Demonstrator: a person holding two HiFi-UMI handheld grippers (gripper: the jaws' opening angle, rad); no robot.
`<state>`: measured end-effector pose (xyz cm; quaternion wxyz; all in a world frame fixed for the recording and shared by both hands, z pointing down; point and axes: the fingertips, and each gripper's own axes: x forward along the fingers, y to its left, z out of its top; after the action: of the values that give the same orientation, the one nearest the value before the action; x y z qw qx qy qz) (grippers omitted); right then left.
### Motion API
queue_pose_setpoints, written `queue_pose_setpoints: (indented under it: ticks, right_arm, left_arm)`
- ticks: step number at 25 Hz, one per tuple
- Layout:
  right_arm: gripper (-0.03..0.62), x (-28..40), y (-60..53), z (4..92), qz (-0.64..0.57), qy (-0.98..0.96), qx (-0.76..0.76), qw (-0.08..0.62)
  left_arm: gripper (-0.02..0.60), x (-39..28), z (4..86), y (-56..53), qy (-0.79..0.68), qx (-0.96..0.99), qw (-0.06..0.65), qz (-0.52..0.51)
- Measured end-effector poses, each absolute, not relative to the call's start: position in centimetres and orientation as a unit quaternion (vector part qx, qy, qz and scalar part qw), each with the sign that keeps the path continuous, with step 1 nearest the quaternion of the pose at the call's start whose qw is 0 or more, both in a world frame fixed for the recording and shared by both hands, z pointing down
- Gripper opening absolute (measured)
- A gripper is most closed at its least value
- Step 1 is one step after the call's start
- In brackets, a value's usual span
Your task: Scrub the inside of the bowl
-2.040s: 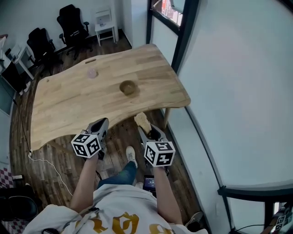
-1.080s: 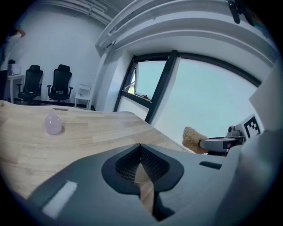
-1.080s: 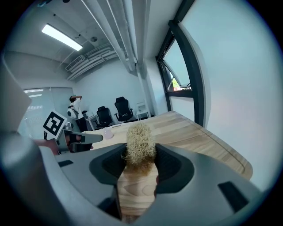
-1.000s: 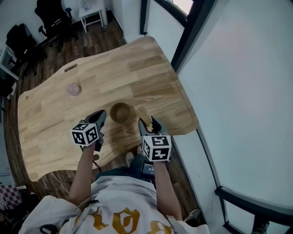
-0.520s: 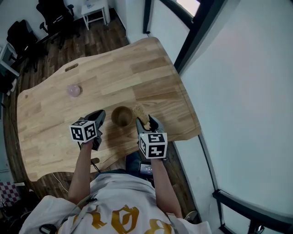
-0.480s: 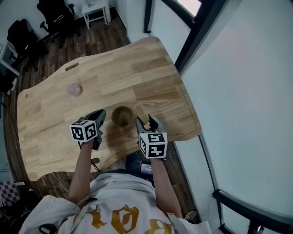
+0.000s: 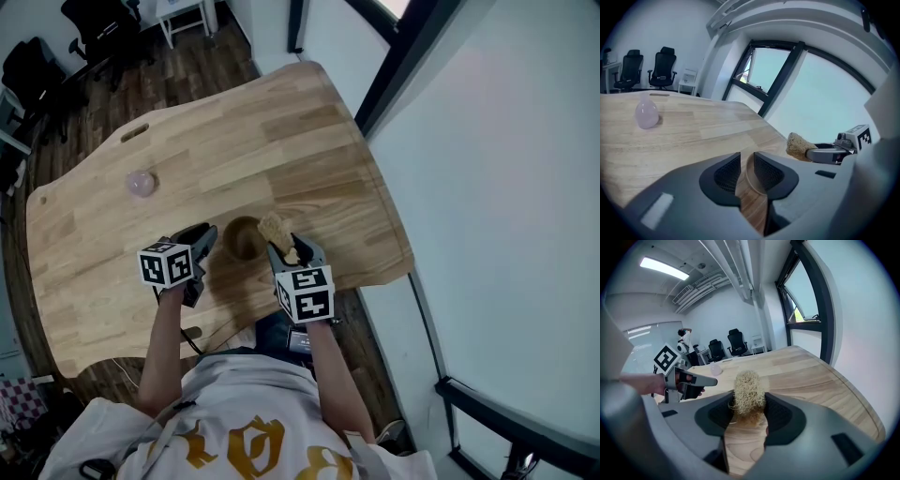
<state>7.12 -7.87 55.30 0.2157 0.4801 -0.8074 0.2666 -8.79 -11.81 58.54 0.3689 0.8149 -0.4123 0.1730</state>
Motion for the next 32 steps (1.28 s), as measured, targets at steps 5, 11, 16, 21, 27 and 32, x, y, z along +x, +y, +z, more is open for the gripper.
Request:
queue_pose_setpoints:
  ticks: [5, 11, 16, 21, 27, 32]
  right_arm:
    - [0.181, 5.5, -8.1, 56.7, 0.259, -0.819, 0.45, 0.243]
    - [0.183, 3.8, -7.8, 58.3, 0.252, -0.823, 0.421, 0.286]
    - [0.181, 3.3, -8.0, 58.7, 0.251, -0.822, 0.413, 0.301]
    - [0.183, 3.0, -8.2, 59.6, 0.248, -0.824, 0.404, 0.311]
    - [0.181, 2.5, -7.9, 60.1, 0.249, -0.823, 0.393, 0.327]
    - [0.183, 2.2, -7.8, 60.4, 0.244, -0.824, 0.385, 0.336]
  left_arm:
    - [0.08, -7.6, 60.2, -10.8, -0.367, 0.821, 0.385, 0.208]
    - [0.08, -6.6, 62.4, -9.1, -0.324, 0.813, 0.418, 0.245]
    - [0.08, -6.1, 63.2, -9.8, -0.32, 0.807, 0.436, 0.239]
    - [0.08, -5.8, 64.0, -9.1, -0.304, 0.799, 0.454, 0.251]
    - [0.078, -5.6, 64.2, -9.1, -0.297, 0.793, 0.474, 0.241]
    - [0.067, -5.6, 64.3, -9.4, -0.308, 0.788, 0.469, 0.252]
